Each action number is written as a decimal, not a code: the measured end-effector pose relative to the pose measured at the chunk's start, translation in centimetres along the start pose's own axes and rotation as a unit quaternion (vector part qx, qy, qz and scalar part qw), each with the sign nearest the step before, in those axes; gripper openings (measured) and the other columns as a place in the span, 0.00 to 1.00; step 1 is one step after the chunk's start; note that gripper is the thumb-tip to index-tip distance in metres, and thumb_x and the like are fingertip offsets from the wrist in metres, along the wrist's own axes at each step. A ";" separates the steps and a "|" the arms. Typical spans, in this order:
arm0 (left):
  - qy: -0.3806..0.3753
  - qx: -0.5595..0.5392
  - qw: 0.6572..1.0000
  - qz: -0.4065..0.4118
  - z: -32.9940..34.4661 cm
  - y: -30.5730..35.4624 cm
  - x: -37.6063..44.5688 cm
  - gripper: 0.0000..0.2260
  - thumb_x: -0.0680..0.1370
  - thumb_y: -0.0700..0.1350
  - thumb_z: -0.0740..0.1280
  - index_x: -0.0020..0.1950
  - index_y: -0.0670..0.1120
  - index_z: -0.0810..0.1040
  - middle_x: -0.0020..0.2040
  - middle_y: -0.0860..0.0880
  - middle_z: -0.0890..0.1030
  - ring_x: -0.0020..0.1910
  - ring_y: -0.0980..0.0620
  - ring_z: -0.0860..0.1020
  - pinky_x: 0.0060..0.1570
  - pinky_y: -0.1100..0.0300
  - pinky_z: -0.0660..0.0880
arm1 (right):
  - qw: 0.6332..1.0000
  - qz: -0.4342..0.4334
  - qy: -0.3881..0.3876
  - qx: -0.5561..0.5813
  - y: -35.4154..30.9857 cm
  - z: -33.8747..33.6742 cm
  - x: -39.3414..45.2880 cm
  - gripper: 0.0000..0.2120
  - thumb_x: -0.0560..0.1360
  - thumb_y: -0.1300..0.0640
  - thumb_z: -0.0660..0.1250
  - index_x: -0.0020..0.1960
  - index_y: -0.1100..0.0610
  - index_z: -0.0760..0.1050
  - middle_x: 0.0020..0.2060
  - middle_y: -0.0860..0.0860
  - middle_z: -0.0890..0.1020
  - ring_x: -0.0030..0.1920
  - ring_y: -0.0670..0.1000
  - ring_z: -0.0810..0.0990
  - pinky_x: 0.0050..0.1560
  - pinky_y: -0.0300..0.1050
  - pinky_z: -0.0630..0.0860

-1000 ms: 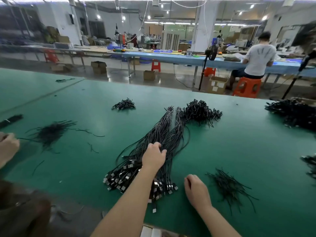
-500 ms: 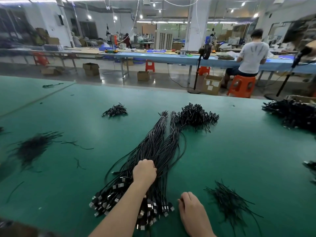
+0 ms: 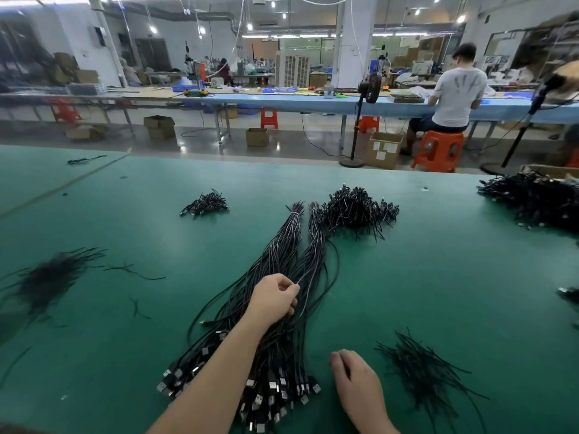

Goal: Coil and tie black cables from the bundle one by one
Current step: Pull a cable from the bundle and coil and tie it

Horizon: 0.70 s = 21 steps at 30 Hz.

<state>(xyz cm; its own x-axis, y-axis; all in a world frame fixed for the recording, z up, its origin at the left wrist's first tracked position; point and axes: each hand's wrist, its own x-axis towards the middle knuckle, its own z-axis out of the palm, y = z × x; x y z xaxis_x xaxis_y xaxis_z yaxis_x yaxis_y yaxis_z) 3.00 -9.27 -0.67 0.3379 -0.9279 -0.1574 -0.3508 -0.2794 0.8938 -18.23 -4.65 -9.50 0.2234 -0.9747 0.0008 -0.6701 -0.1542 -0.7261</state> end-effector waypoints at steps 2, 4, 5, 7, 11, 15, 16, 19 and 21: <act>-0.033 -0.037 0.999 -0.016 0.7 0.3 -0.3 0.05 0.81 0.44 0.66 0.47 0.44 0.80 0.34 0.50 0.84 0.30 0.53 0.81 0.28 0.63 0.73 | 0.995 0.041 -0.019 0.085 -1.7 -0.5 0.8 0.12 0.84 0.50 0.58 0.48 0.48 0.79 0.40 0.43 0.80 0.41 0.40 0.77 0.38 0.34 0.69; -0.067 -0.093 0.993 -0.037 1.2 0.4 -0.6 0.05 0.81 0.41 0.66 0.50 0.42 0.80 0.35 0.48 0.85 0.32 0.51 0.83 0.30 0.62 0.75 | 0.987 0.046 -0.035 0.150 -3.9 -0.7 1.8 0.10 0.84 0.51 0.59 0.53 0.47 0.79 0.46 0.44 0.81 0.48 0.41 0.78 0.44 0.33 0.70; -0.079 -0.120 0.989 -0.047 1.4 0.5 -0.7 0.05 0.81 0.41 0.66 0.51 0.40 0.80 0.37 0.46 0.85 0.34 0.50 0.83 0.32 0.61 0.77 | 0.983 0.044 -0.046 0.174 -5.0 -0.8 2.2 0.09 0.84 0.50 0.59 0.54 0.47 0.78 0.49 0.45 0.81 0.51 0.41 0.78 0.46 0.34 0.71; -0.096 -0.166 0.980 -0.061 1.5 0.6 -0.9 0.05 0.80 0.40 0.68 0.52 0.38 0.80 0.40 0.44 0.86 0.37 0.48 0.84 0.36 0.59 0.79 | 0.969 0.050 -0.085 0.225 -7.0 -0.8 2.9 0.08 0.83 0.47 0.62 0.57 0.48 0.77 0.52 0.46 0.81 0.53 0.43 0.79 0.49 0.36 0.73; -0.091 -0.188 0.975 -0.071 0.7 0.7 -0.6 0.05 0.79 0.40 0.70 0.52 0.39 0.82 0.43 0.43 0.87 0.38 0.49 0.84 0.36 0.59 0.78 | 0.974 0.044 -0.084 0.204 -8.7 -0.8 4.0 0.07 0.78 0.45 0.68 0.52 0.48 0.77 0.51 0.48 0.82 0.51 0.49 0.81 0.56 0.50 0.79; -0.015 -0.004 1.000 -0.016 0.2 0.6 -0.1 0.01 0.78 0.41 0.70 0.48 0.44 0.82 0.36 0.49 0.86 0.30 0.55 0.81 0.35 0.60 0.78 | 0.997 0.000 0.023 0.073 -8.7 0.1 3.6 0.36 0.75 0.47 0.72 0.77 0.52 0.59 0.70 0.48 0.65 0.66 0.48 0.71 0.66 0.48 0.73; 0.004 0.074 0.997 0.012 0.1 0.6 0.0 0.02 0.78 0.42 0.70 0.47 0.47 0.81 0.35 0.50 0.85 0.31 0.56 0.81 0.37 0.60 0.79 | 0.997 -0.015 0.018 0.067 -8.8 0.4 3.5 0.37 0.75 0.47 0.72 0.78 0.52 0.59 0.70 0.47 0.65 0.65 0.47 0.72 0.66 0.47 0.74; 0.019 0.243 0.967 0.072 -0.2 0.7 -0.2 0.02 0.79 0.45 0.69 0.48 0.51 0.81 0.40 0.54 0.84 0.40 0.56 0.81 0.45 0.57 0.80 | 0.982 0.043 -0.143 0.117 -9.3 1.2 3.1 0.30 0.76 0.43 0.70 0.74 0.50 0.66 0.61 0.47 0.77 0.57 0.46 0.78 0.56 0.42 0.77; 0.009 0.248 0.966 0.073 -0.4 0.9 -0.3 0.02 0.80 0.45 0.68 0.49 0.50 0.81 0.39 0.53 0.84 0.39 0.55 0.82 0.43 0.56 0.80 | 0.967 0.068 -0.207 0.132 -9.2 1.8 2.4 0.26 0.76 0.41 0.70 0.72 0.46 0.70 0.62 0.46 0.76 0.60 0.46 0.76 0.57 0.39 0.73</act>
<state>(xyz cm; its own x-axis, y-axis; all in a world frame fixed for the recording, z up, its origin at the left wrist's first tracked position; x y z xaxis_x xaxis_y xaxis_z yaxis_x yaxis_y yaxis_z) 2.90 -9.19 0.34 0.2664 -0.9633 -0.0334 -0.7693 -0.2333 0.5948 -10.27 -5.29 -4.08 0.4470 -0.8265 -0.3423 -0.5212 0.0704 -0.8505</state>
